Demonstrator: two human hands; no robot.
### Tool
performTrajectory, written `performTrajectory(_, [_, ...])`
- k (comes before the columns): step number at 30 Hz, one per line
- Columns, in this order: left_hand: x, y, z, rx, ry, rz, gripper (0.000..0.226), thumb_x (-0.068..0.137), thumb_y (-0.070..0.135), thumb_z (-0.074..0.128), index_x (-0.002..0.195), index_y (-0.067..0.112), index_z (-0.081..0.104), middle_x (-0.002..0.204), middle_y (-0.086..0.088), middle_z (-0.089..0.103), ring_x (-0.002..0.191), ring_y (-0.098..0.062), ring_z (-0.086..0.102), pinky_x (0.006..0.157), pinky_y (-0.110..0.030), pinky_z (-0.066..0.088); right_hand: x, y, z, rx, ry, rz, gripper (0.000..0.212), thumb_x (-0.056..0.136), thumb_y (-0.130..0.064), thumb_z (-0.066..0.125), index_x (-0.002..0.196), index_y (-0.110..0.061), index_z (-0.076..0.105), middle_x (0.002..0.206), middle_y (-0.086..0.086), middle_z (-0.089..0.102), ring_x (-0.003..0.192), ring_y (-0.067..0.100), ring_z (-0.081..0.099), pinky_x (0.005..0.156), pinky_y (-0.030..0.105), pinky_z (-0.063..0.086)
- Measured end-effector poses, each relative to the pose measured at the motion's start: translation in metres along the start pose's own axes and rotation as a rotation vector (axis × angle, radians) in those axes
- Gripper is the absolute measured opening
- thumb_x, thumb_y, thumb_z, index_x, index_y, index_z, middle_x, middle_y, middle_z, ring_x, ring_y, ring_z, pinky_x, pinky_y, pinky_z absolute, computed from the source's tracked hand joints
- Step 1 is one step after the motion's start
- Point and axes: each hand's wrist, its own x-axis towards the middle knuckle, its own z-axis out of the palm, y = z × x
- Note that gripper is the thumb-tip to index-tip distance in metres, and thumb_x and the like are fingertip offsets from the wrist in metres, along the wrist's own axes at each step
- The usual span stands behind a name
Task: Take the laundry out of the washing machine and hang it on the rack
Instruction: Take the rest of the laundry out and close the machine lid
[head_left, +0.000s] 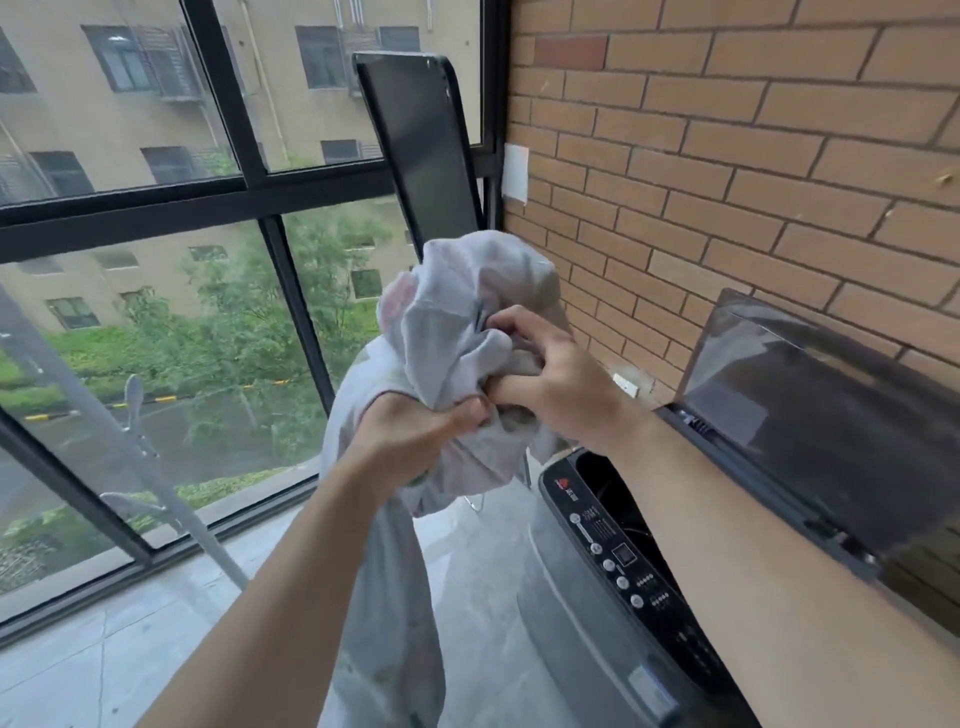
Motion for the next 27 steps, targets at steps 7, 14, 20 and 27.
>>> performTrajectory(7, [-0.001, 0.010, 0.039, 0.061, 0.127, 0.088, 0.024, 0.052, 0.054, 0.082, 0.052, 0.036, 0.067, 0.048, 0.021, 0.059, 0.047, 0.004, 0.055, 0.054, -0.019, 0.042, 0.002, -0.009, -0.032, 0.371, 0.202, 0.041, 0.057, 0.086, -0.058, 0.061, 0.114, -0.008, 0.065, 0.119, 0.012, 0.069, 0.113, 0.025, 0.065, 0.106, 0.047, 0.045])
performTrajectory(14, [0.021, 0.032, 0.074, 0.049, 0.365, 0.229, 0.026, 0.056, 0.036, 0.071, 0.069, 0.017, 0.058, 0.074, 0.006, 0.065, 0.084, -0.021, 0.068, 0.074, -0.026, 0.056, -0.020, 0.003, -0.060, 0.264, 0.404, 0.171, 0.086, 0.070, -0.093, 0.048, 0.134, -0.035, 0.057, 0.128, -0.006, 0.067, 0.121, 0.017, 0.062, 0.107, 0.048, 0.046])
performTrajectory(20, [0.024, 0.065, 0.131, 0.471, 0.447, 0.890, 0.052, 0.057, 0.010, 0.082, 0.101, 0.008, 0.055, 0.078, -0.020, 0.070, 0.068, -0.040, 0.069, 0.056, -0.041, 0.056, -0.037, 0.038, -0.092, 0.334, 0.438, 0.209, 0.090, 0.062, -0.089, 0.064, 0.140, -0.050, 0.040, 0.142, -0.010, 0.056, 0.129, 0.018, 0.056, 0.111, 0.048, 0.043])
performTrajectory(27, [0.041, 0.074, 0.183, 0.654, 0.083, 0.842, 0.038, 0.065, 0.054, 0.073, 0.060, 0.020, 0.057, 0.052, 0.012, 0.054, 0.053, -0.005, 0.053, 0.046, -0.019, 0.037, -0.037, 0.066, -0.151, 0.472, 0.440, 0.140, 0.079, 0.073, -0.078, 0.068, 0.143, -0.050, 0.043, 0.143, -0.006, 0.056, 0.129, 0.020, 0.057, 0.109, 0.051, 0.044])
